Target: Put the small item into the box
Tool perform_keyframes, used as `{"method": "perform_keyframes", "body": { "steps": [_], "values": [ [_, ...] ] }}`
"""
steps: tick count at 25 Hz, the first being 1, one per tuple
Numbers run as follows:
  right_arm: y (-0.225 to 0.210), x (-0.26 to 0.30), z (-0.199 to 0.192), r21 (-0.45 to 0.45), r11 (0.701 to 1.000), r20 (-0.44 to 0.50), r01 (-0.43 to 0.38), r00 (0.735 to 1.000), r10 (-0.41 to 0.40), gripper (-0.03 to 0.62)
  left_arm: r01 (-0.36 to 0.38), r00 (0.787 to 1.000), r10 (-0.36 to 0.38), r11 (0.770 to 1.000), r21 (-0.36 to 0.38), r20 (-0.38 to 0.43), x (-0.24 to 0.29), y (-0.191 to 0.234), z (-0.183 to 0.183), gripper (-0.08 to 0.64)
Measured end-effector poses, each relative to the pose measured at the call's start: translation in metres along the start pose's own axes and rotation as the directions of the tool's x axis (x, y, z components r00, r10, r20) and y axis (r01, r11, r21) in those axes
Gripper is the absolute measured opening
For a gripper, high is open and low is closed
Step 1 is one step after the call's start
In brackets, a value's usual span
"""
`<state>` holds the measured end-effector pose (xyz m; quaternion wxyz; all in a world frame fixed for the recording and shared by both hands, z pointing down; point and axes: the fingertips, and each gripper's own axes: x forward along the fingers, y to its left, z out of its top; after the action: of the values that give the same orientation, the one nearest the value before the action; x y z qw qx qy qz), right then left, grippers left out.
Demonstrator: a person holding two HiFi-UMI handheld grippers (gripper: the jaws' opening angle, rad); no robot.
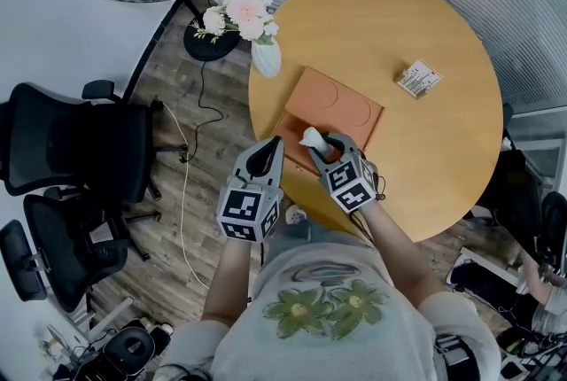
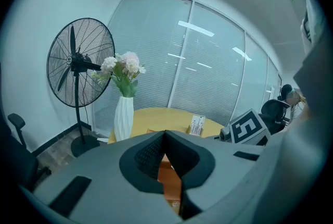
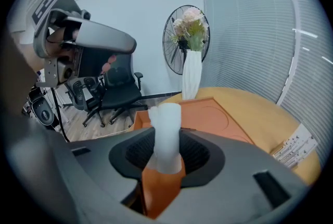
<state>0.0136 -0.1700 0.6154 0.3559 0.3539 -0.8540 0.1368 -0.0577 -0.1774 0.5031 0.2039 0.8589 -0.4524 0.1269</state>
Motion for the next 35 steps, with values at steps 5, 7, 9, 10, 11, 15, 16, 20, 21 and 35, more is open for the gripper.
{"method": "perform_keyframes", "body": {
  "steps": [5, 7, 9, 10, 11, 15, 16, 20, 21, 35],
  "values": [
    [0.000, 0.007, -0.005, -0.004, 1.000, -0.018, -0.008, 1.000, 0.008, 0.149, -0.003, 1.000, 0.003, 1.000, 0.001, -0.005, 0.002, 0.003, 0.000, 0.000],
    [0.000, 0.009, -0.007, -0.008, 1.000, -0.025, -0.013, 1.000, 0.012, 0.149, -0.004, 1.000, 0.004, 1.000, 0.000, -0.005, 0.003, 0.005, 0.000, 0.000],
    [0.001, 0.012, -0.009, -0.016, 1.000, -0.034, -0.019, 0.999, 0.019, 0.149, -0.005, 1.000, 0.005, 1.000, 0.000, -0.007, 0.003, 0.006, 0.000, 0.000],
    [0.002, 0.014, -0.011, -0.021, 1.000, -0.039, -0.023, 0.999, 0.022, 0.149, -0.006, 1.000, 0.006, 1.000, -0.001, -0.008, 0.003, 0.007, 0.000, 0.000],
    [0.003, 0.015, -0.012, -0.025, 0.999, -0.044, -0.026, 0.999, 0.024, 0.149, -0.006, 1.000, 0.006, 1.000, -0.001, -0.009, 0.004, 0.007, -0.001, 0.000],
    [0.006, 0.019, -0.016, -0.043, 0.998, -0.069, -0.036, 0.997, 0.033, 0.150, -0.006, 1.000, 0.006, 1.000, -0.004, -0.017, 0.004, 0.008, -0.003, 0.000],
    [0.007, 0.021, -0.017, -0.048, 0.998, -0.075, -0.037, 0.997, 0.034, 0.150, -0.006, 1.000, 0.006, 1.000, -0.004, -0.020, 0.005, 0.008, -0.003, 0.000],
    [0.008, 0.027, -0.021, -0.056, 0.998, -0.096, -0.042, 0.995, 0.037, 0.150, -0.005, 1.000, 0.005, 1.000, -0.002, -0.024, 0.005, 0.010, -0.004, 0.000],
    [0.008, 0.028, -0.023, -0.057, 0.997, -0.101, -0.043, 0.994, 0.037, 0.150, -0.005, 1.000, 0.005, 1.000, -0.002, -0.024, 0.005, 0.010, -0.004, 0.000],
    [0.004, 0.050, -0.044, -0.044, 0.998, -0.178, -0.050, 0.983, 0.041, 0.150, -0.007, 0.999, 0.007, 1.000, -0.010, -0.034, 0.011, 0.017, -0.009, 0.000]
  ]
}}
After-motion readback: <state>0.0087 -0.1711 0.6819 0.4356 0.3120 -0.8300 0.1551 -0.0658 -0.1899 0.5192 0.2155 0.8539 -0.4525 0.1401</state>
